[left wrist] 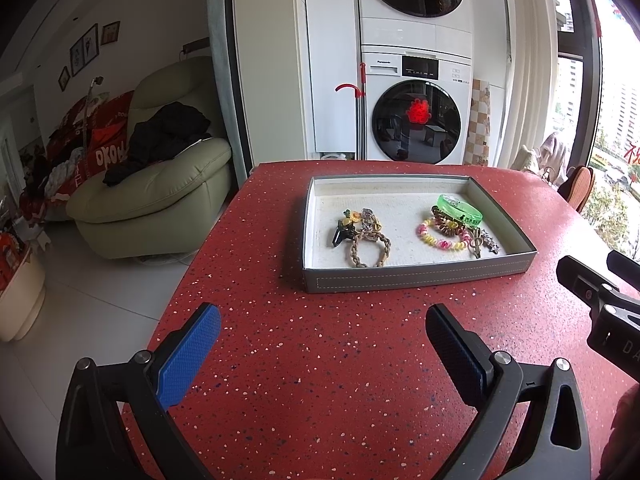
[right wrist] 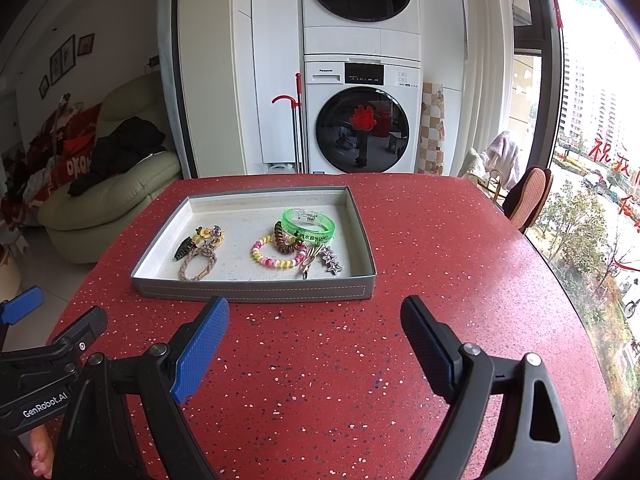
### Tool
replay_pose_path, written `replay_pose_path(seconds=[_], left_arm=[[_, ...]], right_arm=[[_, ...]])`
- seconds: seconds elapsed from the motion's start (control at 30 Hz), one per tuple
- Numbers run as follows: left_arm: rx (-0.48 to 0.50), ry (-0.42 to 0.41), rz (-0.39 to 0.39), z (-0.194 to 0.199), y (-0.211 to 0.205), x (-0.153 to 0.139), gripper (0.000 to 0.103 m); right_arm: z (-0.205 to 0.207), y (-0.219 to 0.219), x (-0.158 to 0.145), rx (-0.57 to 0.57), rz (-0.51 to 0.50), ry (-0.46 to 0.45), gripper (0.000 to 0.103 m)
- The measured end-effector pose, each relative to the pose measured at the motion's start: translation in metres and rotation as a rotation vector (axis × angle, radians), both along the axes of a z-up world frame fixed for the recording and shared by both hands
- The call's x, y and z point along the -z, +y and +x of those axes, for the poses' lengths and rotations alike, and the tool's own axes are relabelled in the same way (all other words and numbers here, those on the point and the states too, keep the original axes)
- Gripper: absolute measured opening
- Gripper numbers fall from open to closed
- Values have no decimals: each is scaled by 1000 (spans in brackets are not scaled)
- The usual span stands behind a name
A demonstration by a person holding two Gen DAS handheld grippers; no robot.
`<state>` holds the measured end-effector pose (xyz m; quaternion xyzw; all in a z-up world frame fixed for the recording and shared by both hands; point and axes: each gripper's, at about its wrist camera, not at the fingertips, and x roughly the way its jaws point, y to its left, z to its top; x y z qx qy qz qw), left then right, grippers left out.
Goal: Organize jewelry
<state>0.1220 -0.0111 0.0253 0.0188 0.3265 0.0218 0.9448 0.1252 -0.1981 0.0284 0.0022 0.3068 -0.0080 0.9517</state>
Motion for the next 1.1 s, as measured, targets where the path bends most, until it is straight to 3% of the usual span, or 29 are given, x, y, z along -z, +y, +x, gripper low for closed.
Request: replay_pose_path(seconds=[1.1], left_arm=[[3, -4, 8, -1, -1, -1, 103]], right_arm=[[0, 3, 0, -2, -1, -1, 90]])
